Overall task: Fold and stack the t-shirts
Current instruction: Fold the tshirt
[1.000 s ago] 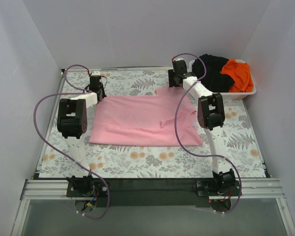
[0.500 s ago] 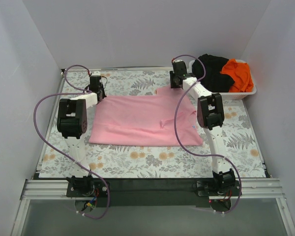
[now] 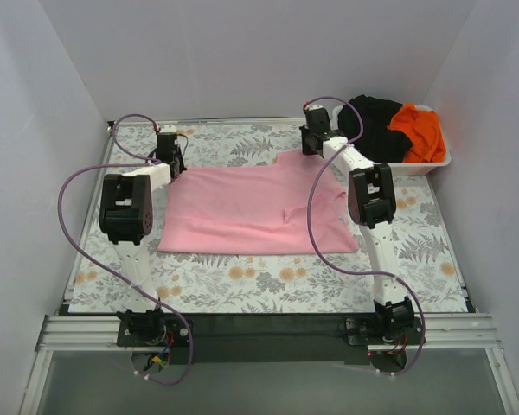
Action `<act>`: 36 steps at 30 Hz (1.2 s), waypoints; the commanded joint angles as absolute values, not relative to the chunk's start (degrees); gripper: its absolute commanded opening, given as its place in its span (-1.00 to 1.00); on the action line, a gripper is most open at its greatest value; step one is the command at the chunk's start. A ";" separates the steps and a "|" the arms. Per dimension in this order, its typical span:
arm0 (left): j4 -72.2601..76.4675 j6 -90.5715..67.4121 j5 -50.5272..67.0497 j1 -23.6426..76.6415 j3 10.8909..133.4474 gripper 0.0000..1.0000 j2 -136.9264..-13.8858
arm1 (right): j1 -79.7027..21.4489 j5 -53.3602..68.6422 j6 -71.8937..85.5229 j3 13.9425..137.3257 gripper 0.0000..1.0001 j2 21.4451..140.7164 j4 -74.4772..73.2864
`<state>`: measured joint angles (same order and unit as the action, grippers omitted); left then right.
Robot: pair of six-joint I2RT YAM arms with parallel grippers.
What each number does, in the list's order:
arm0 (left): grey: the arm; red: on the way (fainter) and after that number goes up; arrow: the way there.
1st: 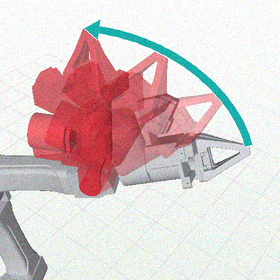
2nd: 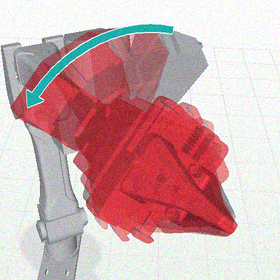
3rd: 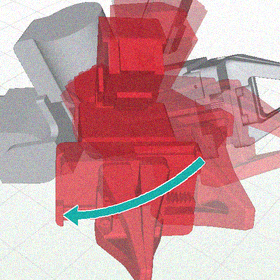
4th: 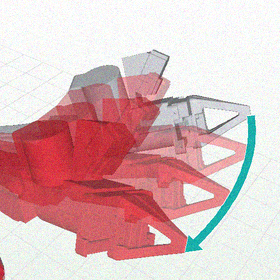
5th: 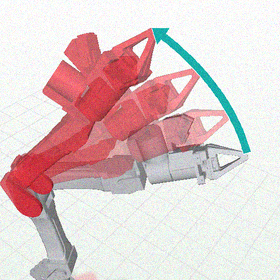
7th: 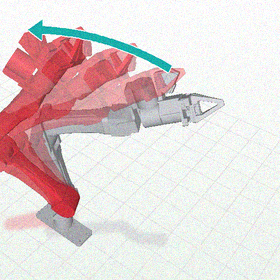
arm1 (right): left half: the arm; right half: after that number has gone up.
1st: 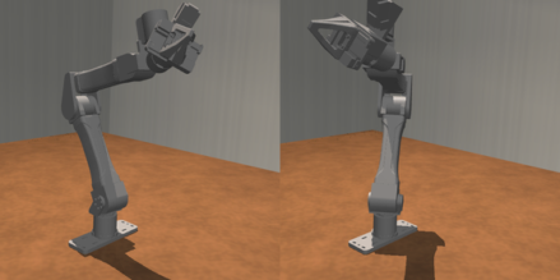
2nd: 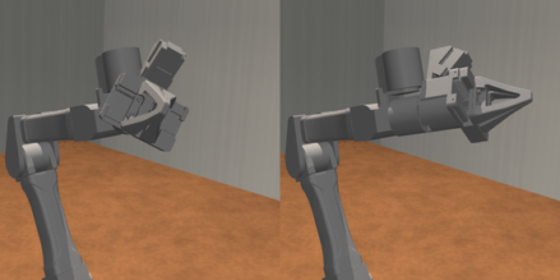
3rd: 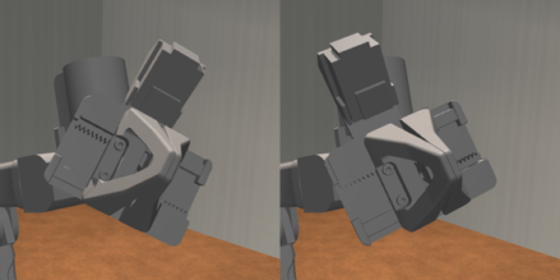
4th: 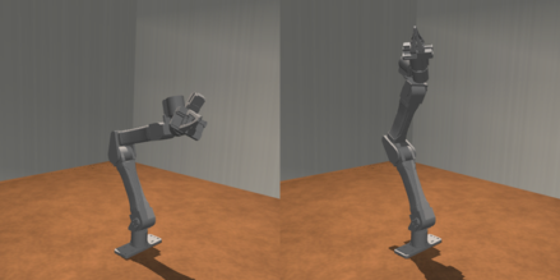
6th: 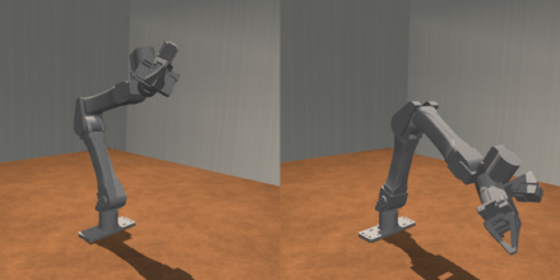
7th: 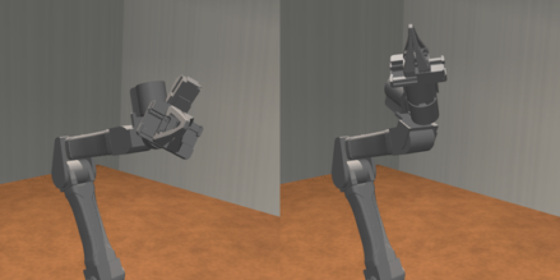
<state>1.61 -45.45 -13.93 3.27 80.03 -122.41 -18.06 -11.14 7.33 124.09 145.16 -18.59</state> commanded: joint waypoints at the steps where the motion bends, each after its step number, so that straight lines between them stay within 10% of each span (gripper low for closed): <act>1: 3.77 -46.05 -13.89 2.64 78.93 -1.00 -116.90 | -17.84 -10.64 7.38 120.16 -0.97 138.53 -14.24; 36: 22.59 -48.86 -15.47 2.29 47.74 -1.00 -93.34 | -24.96 -13.71 9.93 57.31 -0.97 86.76 9.05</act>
